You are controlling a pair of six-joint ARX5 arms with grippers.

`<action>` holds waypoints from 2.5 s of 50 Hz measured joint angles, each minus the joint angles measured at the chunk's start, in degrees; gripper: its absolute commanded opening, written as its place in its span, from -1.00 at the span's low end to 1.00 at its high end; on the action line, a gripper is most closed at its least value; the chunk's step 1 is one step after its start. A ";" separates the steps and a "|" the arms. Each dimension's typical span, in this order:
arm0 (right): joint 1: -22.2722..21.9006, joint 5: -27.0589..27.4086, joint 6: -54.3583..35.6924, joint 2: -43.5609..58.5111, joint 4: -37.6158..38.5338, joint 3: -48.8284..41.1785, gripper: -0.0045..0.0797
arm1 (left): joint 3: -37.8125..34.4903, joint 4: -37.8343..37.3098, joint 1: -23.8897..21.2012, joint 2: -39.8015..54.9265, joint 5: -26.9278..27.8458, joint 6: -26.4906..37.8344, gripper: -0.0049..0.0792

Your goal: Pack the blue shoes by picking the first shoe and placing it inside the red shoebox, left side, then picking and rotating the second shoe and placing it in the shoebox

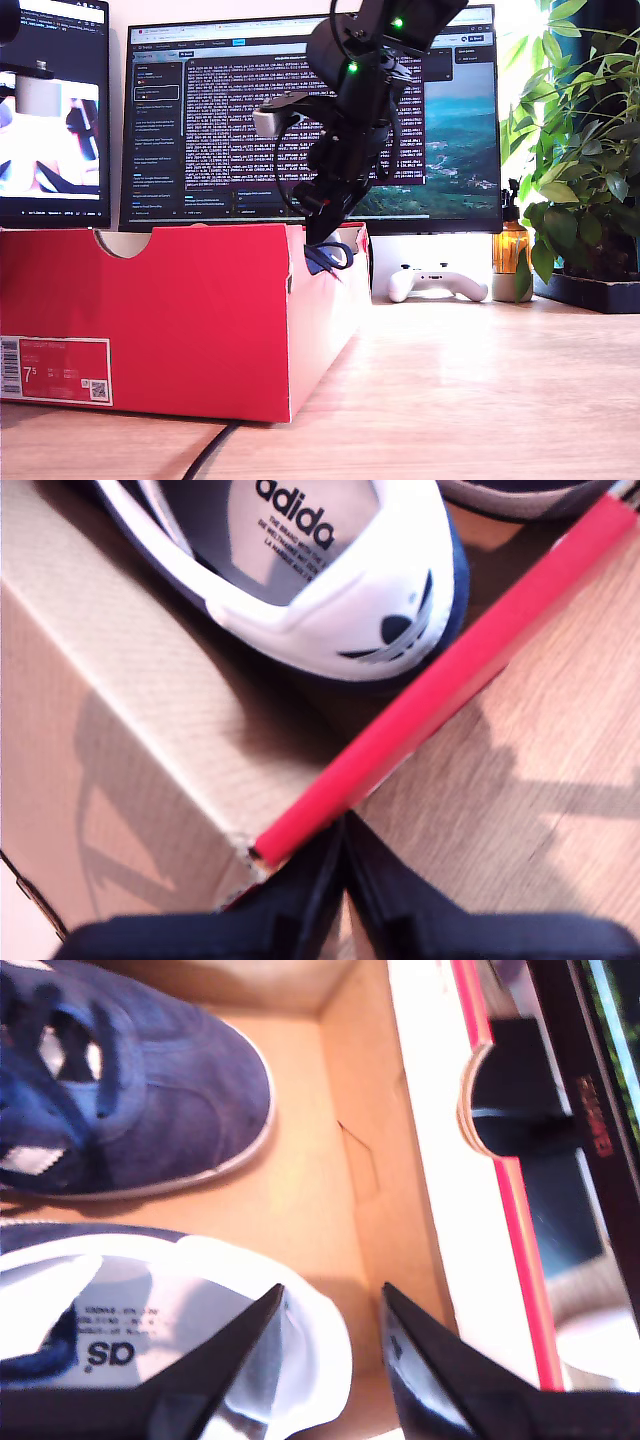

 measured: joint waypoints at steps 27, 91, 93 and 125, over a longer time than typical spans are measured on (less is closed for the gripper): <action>0.02 2.49 19.08 -2.86 -8.02 17.79 -0.92 | 0.00 -2.25 -0.13 -0.02 -2.16 -5.29 -0.93; -6.34 -5.81 35.82 -7.74 -24.33 20.57 -0.92 | 0.00 -4.17 -1.25 -28.92 -2.73 -30.01 -0.93; -6.34 -5.07 35.87 -8.66 -24.63 20.57 -0.92 | 0.00 -2.91 -1.25 -28.94 -2.73 -30.01 -0.93; -6.34 -4.02 36.48 -22.88 -11.98 -0.31 -0.92 | 0.00 9.92 0.63 -27.04 4.11 -29.92 -0.93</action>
